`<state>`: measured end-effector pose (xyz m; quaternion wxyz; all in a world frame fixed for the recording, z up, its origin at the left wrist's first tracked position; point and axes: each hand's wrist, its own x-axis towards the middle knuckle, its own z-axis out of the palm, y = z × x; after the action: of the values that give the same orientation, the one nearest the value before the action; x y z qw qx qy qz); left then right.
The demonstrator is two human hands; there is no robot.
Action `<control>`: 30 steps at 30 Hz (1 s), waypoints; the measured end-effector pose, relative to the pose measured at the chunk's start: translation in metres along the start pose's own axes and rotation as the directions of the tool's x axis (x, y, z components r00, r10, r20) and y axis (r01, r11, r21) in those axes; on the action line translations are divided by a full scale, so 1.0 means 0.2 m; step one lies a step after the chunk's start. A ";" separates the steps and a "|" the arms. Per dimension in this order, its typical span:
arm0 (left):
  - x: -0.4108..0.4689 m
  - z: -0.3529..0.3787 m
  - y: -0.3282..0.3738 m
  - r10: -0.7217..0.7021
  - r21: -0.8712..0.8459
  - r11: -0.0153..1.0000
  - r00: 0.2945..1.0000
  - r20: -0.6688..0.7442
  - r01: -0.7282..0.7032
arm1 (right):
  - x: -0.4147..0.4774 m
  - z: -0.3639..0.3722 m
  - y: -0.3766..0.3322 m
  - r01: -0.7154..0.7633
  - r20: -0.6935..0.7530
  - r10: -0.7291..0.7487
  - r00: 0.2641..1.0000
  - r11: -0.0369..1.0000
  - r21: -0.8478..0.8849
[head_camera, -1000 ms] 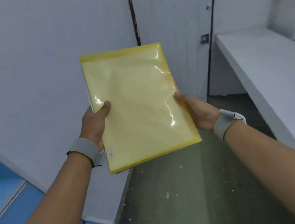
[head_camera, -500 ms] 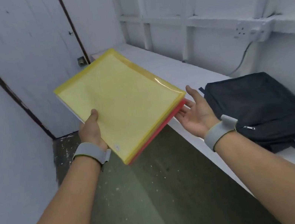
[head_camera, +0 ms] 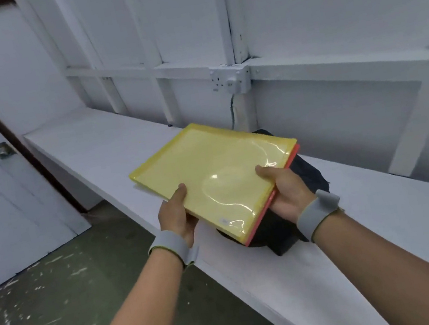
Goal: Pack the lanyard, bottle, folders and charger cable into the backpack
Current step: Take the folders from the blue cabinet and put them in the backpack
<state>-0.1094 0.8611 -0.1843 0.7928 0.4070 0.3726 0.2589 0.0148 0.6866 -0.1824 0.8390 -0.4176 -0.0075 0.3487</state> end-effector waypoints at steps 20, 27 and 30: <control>0.73 0.46 0.11 -0.002 0.533 0.830 0.954 0.299 -0.165 | 0.18 -0.35 -0.64 0.225 0.041 -0.272 0.961 0.694 -0.684; 0.81 0.50 0.00 -0.064 0.656 0.732 0.941 0.332 -0.182 | 0.24 -0.47 -0.46 0.075 -0.170 -0.247 0.954 0.746 -0.662; 0.80 0.58 0.01 -0.012 0.698 0.675 0.942 0.335 -0.240 | 0.23 -0.46 -0.47 0.075 -0.245 -0.311 0.918 0.744 -0.664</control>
<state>0.0781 0.9244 -0.1982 0.5951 0.7470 0.2879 0.0705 0.1325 0.6109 -0.1888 0.6650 -0.7297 -0.0250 0.1569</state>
